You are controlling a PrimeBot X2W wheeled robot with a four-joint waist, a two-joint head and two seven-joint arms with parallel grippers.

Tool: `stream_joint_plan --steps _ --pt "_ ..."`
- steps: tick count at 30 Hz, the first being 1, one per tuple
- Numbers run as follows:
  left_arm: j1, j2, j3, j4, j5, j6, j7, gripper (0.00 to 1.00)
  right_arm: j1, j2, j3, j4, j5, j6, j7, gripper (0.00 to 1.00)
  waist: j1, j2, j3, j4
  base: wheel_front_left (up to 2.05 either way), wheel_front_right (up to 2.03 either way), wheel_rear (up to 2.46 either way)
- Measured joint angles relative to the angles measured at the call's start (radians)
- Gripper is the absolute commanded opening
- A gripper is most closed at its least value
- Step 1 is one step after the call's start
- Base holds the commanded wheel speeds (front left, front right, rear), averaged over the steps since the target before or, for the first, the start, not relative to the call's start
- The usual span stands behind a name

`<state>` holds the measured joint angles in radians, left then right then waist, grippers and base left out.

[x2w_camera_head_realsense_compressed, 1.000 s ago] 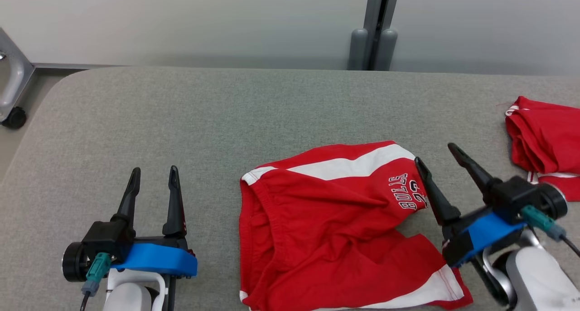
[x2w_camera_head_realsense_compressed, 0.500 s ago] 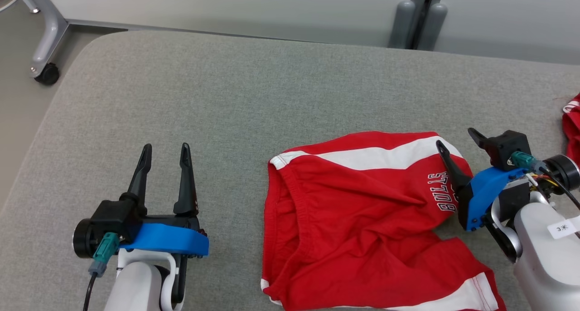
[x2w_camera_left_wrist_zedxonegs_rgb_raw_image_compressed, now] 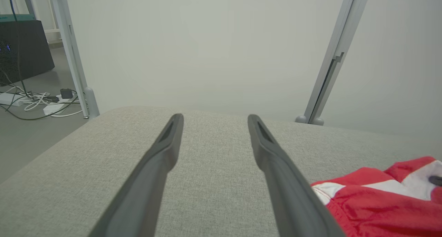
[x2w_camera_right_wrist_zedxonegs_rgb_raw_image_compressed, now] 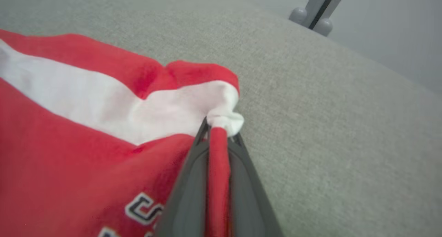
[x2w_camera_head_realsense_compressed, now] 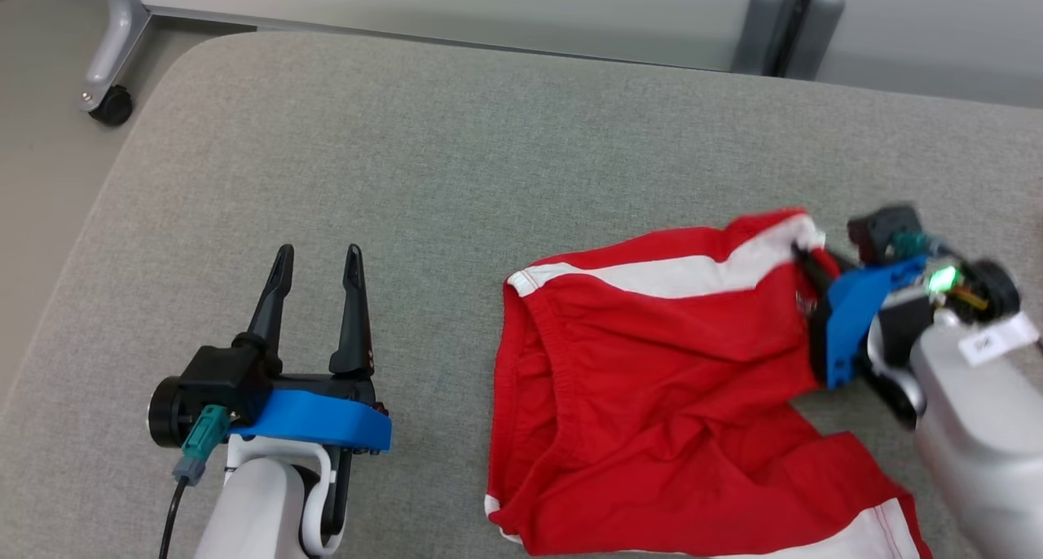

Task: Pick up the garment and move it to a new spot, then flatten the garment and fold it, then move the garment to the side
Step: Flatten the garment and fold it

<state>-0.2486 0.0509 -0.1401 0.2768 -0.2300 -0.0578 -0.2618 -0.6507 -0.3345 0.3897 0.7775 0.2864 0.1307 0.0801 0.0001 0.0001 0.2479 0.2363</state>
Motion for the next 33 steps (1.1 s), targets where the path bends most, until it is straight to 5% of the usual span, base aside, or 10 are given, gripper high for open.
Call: stream_joint_plan --steps 6,17,18,19,27,33 --pt "-0.023 0.000 -0.029 0.002 -0.010 0.001 0.000 1.00 -0.180 0.010 -0.025 0.049 0.007 0.000 -0.044 0.00 0.0000 0.0000 0.012 0.025 0.00 0.00 0.00" --pt "-0.045 0.000 -0.100 -0.002 -0.052 0.023 0.000 1.00 -0.377 0.090 -0.205 0.344 -0.096 0.000 -0.241 0.00 0.0000 0.0000 0.054 0.066 0.00 0.00 0.00" --pt "-0.045 0.000 -0.102 -0.003 -0.052 0.024 0.000 1.00 -0.385 0.097 -0.217 0.370 -0.109 0.000 -0.251 0.32 0.0001 0.0000 0.057 0.065 0.00 0.00 0.00" --pt "-0.046 0.000 -0.103 -0.002 -0.053 0.025 0.000 1.00 -0.390 0.107 -0.222 0.394 -0.118 0.000 -0.252 1.00 0.0001 0.0000 0.059 0.064 0.00 0.00 0.00" --pt "-0.046 0.000 -0.072 0.003 -0.031 0.025 0.000 1.00 -0.382 0.146 -0.189 0.413 -0.153 0.000 -0.330 1.00 0.0001 0.0000 0.043 0.021 0.00 0.00 0.00" --pt "-0.001 0.003 -0.011 0.003 0.016 0.011 0.000 1.00 -0.248 0.134 -0.171 0.201 -0.082 0.000 -0.341 1.00 0.0000 0.0000 0.004 -0.042 0.00 0.00 0.00"
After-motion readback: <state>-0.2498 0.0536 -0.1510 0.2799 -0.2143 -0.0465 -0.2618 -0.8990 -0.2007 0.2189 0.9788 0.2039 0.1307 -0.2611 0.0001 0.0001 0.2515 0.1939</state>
